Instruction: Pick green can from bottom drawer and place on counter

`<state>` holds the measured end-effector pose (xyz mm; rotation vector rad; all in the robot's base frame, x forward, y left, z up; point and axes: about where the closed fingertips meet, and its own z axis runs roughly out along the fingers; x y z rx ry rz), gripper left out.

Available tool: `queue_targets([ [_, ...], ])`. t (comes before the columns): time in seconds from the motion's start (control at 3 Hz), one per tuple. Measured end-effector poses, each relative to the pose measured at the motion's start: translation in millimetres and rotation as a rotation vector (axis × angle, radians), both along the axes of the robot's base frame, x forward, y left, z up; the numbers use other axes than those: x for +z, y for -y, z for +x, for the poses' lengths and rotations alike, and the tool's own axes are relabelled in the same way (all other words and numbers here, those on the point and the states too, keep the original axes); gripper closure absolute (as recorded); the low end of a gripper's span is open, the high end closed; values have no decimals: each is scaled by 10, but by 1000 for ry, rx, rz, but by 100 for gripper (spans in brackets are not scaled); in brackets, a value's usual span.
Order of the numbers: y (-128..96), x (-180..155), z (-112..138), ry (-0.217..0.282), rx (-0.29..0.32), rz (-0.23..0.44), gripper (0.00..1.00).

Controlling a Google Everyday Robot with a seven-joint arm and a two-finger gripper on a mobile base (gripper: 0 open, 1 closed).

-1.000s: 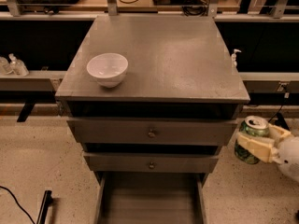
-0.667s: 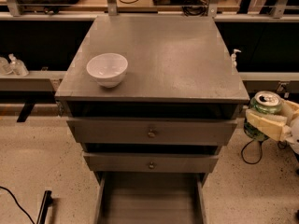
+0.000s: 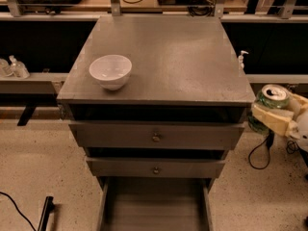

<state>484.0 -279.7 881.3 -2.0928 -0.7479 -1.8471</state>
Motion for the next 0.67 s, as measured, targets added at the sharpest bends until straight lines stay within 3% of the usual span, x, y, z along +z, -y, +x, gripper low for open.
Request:
queue_targets([
  [0.33,-129,450,374,173,49,52,100],
  [0.67,-318,869,718,284,111,78,100],
])
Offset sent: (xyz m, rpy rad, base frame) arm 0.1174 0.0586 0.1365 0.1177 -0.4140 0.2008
